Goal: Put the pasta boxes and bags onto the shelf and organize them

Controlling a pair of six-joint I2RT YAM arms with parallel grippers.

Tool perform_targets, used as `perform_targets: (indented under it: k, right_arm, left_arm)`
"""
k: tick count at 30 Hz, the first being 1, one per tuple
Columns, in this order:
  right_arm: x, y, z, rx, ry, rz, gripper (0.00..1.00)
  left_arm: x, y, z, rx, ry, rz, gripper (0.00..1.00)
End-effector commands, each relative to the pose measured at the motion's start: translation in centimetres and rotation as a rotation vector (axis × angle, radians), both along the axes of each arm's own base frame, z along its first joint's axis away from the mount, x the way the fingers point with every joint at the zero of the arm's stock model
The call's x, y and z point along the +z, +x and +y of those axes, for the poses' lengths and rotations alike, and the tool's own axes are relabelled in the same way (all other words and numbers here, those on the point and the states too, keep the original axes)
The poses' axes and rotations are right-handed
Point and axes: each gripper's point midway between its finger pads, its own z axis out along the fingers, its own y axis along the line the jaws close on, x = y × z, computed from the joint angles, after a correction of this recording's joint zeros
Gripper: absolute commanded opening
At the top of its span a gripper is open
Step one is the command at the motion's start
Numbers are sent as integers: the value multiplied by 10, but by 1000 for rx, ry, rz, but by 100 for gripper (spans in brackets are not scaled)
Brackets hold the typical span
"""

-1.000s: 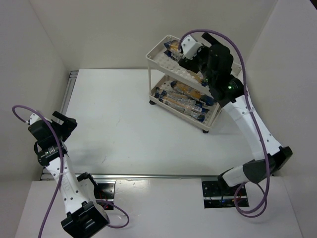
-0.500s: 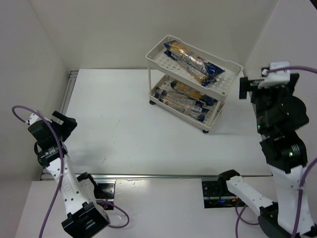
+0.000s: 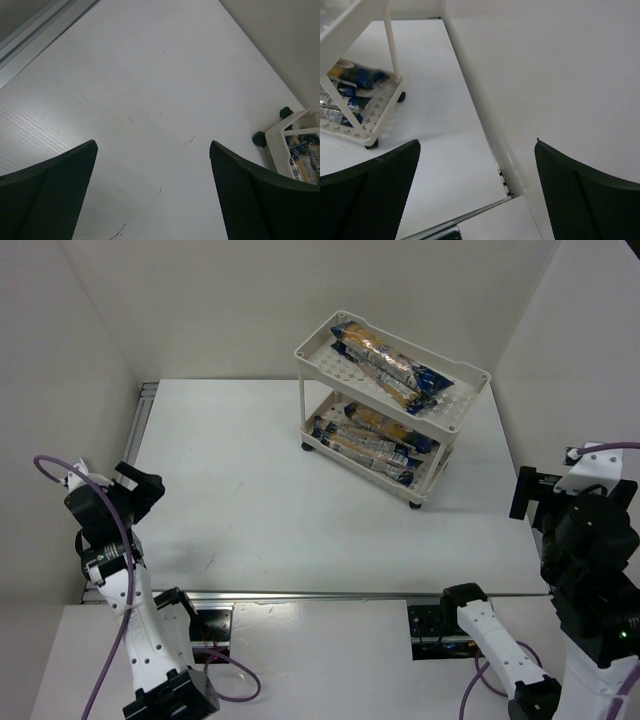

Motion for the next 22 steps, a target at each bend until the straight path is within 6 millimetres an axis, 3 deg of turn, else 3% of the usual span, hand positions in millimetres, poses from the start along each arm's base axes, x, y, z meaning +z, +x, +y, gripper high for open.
perform_targets:
  k: [1, 3, 5, 8, 9, 12, 15, 22]
  right_arm:
    - [4, -29, -7, -30, 2, 51, 100]
    - [8, -36, -11, -29, -33, 48, 100]
    - [-4, -34, -11, -30, -55, 106, 100]
    - [-68, -19, -7, -5, -80, 335, 100]
    - [-106, -20, -10, -9, -86, 481, 100]
    - [-146, -38, -22, -61, -75, 624, 100]
    - [-129, -45, -13, -42, -83, 512, 100]
    - [-122, -57, -15, -89, -102, 458, 100]
  left_arm:
    - [13, 3, -6, -33, 38, -52, 100]
    - [15, 2, -6, -33, 44, -61, 100]
    - [15, 3, -9, -42, 44, -61, 100]
    - [15, 3, -9, -42, 44, -61, 100]
    - [15, 3, -9, -42, 44, -61, 100]
    - [15, 3, -11, -51, 44, -61, 100]
    - [15, 4, -14, -62, 43, -62, 100]
    - [15, 5, -16, -71, 43, -62, 100]
